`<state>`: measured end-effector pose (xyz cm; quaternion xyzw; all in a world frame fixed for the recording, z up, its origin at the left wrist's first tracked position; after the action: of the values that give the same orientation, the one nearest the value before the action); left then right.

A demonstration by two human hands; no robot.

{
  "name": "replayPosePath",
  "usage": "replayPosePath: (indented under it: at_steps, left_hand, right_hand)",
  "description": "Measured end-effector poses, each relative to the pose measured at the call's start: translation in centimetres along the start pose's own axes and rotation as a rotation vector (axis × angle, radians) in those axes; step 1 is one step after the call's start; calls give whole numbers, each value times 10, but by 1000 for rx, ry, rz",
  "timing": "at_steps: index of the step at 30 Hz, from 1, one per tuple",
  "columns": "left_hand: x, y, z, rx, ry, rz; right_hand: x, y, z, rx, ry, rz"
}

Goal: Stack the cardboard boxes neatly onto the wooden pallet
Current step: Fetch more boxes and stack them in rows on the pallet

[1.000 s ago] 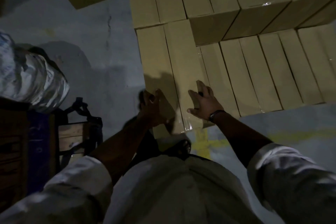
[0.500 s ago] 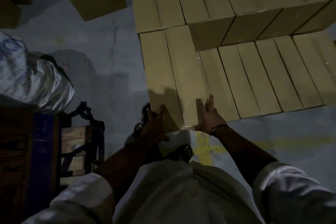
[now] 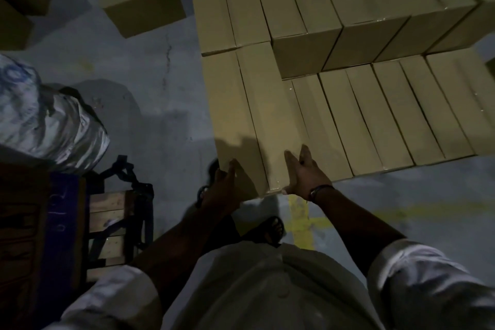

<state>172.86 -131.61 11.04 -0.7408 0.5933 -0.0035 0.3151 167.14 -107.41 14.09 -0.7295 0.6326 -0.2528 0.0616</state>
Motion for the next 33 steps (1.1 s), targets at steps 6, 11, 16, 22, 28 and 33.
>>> replayPosePath:
  at_steps: [6,11,16,22,28,33]
  left_hand:
    - [2,4,2,15,-32,101]
    - [5,7,-2,-22,-38,121]
    - [9,14,-6,8,-44,96]
    - [3,20,-2,9,-74,47]
    - [5,24,-7,-63,-252,78]
    - [34,20,-19,-198,-630,-258]
  right_hand:
    - [1,-2,-3,-8,10,13]
    - [2,-3,-6,15,-1,8]
    - [1,4,-3,14,13,17]
    - [-7,12,-4,17,12,32]
    - [7,26,-16,-54,-144,-66]
    - [53,44,-27,-130,-155,-131]
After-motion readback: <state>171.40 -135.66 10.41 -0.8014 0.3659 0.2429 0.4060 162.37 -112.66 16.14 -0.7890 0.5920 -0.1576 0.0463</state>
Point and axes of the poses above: each hand's wrist, its own y-axis towards the middle knuckle, its own z-axis out of the palm, x = y × z, the point moved 5 cm from there along y, towards the middle knuckle, and after that the axes turned 11 degrees about -x, right-handed, at the moved point
